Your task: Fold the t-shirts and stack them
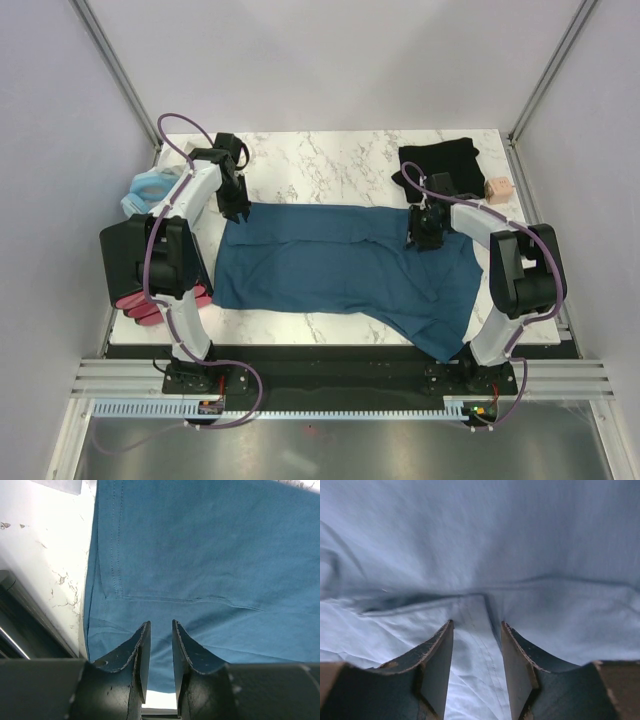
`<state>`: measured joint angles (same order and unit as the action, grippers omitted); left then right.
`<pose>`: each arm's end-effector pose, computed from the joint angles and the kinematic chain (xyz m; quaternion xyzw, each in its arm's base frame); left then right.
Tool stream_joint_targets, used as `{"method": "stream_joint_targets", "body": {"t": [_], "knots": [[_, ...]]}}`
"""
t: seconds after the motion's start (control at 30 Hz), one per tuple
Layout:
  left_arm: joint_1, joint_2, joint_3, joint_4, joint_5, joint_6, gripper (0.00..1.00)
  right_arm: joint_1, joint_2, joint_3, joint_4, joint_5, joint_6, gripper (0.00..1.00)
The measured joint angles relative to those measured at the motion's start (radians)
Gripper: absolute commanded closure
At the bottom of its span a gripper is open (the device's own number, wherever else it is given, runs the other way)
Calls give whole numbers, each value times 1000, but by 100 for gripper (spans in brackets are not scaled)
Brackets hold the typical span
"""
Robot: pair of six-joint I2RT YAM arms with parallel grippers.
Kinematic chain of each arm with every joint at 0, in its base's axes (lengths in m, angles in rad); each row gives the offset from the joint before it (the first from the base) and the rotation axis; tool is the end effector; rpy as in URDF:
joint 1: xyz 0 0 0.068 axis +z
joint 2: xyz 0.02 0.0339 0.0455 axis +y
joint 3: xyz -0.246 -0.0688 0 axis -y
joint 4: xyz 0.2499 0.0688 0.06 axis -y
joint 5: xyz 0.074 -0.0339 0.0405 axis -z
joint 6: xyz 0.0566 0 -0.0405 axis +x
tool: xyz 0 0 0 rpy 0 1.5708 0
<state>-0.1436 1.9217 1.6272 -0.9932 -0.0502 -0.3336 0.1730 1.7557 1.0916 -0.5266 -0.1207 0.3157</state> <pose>0.3939 -0.0541 0.2041 -0.0974 0.9849 -0.0092 0.1429 0.3409 0.0665 0.1276 0.0585 0.9785 0.1031 0.1686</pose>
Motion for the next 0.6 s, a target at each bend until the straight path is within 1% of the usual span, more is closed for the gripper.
{"method": "stream_joint_targets", "body": {"t": [0.07, 0.13, 0.17, 0.2, 0.23, 0.27, 0.3, 0.4, 0.57, 0.6], "knots": [[0, 0, 0, 0, 0, 0, 69, 0, 2, 12, 13, -8, -2, 49], [0, 0, 0, 0, 0, 0, 69, 0, 3, 30, 27, -16, -6, 52], [0, 0, 0, 0, 0, 0, 69, 0, 5, 39, 32, -21, -7, 56], [0, 0, 0, 0, 0, 0, 69, 0, 9, 45, 39, -25, -9, 66], [0, 0, 0, 0, 0, 0, 69, 0, 14, 51, 45, -33, -10, 69], [0, 0, 0, 0, 0, 0, 69, 0, 18, 53, 48, -39, -17, 69], [0, 0, 0, 0, 0, 0, 69, 0, 23, 54, 49, -46, -16, 68], [0, 0, 0, 0, 0, 0, 69, 0, 27, 54, 44, -55, -19, 58], [0, 0, 0, 0, -1, 0, 69, 0, 27, 54, 41, -55, -32, 53], [0, 0, 0, 0, -1, 0, 69, 0, 27, 54, 41, -54, -32, 50]]}}
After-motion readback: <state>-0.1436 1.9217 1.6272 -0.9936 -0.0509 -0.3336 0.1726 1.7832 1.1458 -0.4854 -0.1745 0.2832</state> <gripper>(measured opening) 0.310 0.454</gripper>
